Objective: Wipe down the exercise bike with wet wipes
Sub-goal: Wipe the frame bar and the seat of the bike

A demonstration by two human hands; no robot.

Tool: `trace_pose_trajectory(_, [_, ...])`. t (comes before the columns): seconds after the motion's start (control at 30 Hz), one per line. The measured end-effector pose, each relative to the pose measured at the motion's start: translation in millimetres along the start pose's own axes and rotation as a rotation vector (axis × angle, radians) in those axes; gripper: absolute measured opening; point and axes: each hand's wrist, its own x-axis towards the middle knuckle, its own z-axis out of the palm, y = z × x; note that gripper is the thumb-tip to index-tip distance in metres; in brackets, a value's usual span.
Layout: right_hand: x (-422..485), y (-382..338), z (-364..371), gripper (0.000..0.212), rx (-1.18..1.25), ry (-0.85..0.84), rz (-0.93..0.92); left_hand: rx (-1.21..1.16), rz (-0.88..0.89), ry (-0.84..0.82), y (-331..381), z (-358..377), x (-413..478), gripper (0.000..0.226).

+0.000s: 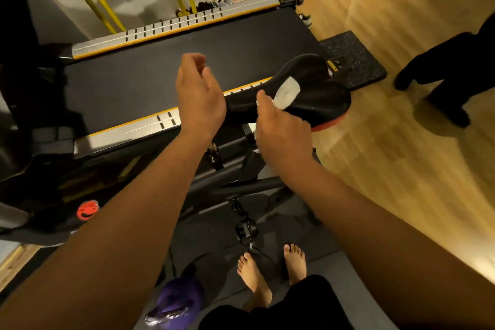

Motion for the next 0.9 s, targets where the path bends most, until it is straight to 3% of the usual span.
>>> trace_pose_trajectory(0.1, [-4,53,-10,0.037,-0.133,0.045,0.073,-0.034,0.012,-0.023,-3,-1,1,0.022])
trace_pose_trajectory(0.23, [-9,65,-10,0.036,0.014,0.136,0.292,-0.107,-0.049,0.002,-5,-6,-2,0.021])
trace_pose_trajectory(0.37, [-30,103,-17,0.035,0.093,0.034,0.843,-0.170,-0.203,-0.026,-31,-31,-28,0.023])
trace_pose_trajectory(0.43, [-57,125,-19,0.031,0.119,0.004,0.981,-0.162,-0.308,0.025,-54,-44,-59,0.022])
trace_pose_trajectory(0.5, [-83,114,-11,0.024,0.318,-0.011,0.887,-0.179,-0.442,-0.024,-68,-45,-95,0.017])
trace_pose_trajectory(0.53, [-96,97,-6,0.020,0.462,-0.092,0.828,-0.207,-0.523,-0.131,-72,-43,-112,0.012])
trace_pose_trajectory(0.57, [-108,75,-2,0.018,0.617,-0.221,0.783,-0.253,-0.611,-0.302,-72,-39,-131,0.007])
trace_pose_trajectory(0.63, [-132,30,3,0.014,0.873,-0.510,0.738,-0.362,-0.764,-0.709,-68,-32,-168,0.020])
trace_pose_trajectory(0.7, [-156,-1,10,0.013,1.024,-0.662,0.729,-0.426,-0.839,-0.947,-66,-29,-201,0.029])
trace_pose_trajectory(0.8, [-181,-9,9,0.023,1.114,-0.772,0.830,-0.472,-0.847,-0.842,-72,-34,-229,0.021])
trace_pose_trajectory(0.9, [-193,4,2,0.035,1.045,-0.953,0.784,-0.532,-0.908,-0.682,-76,-45,-243,0.014])
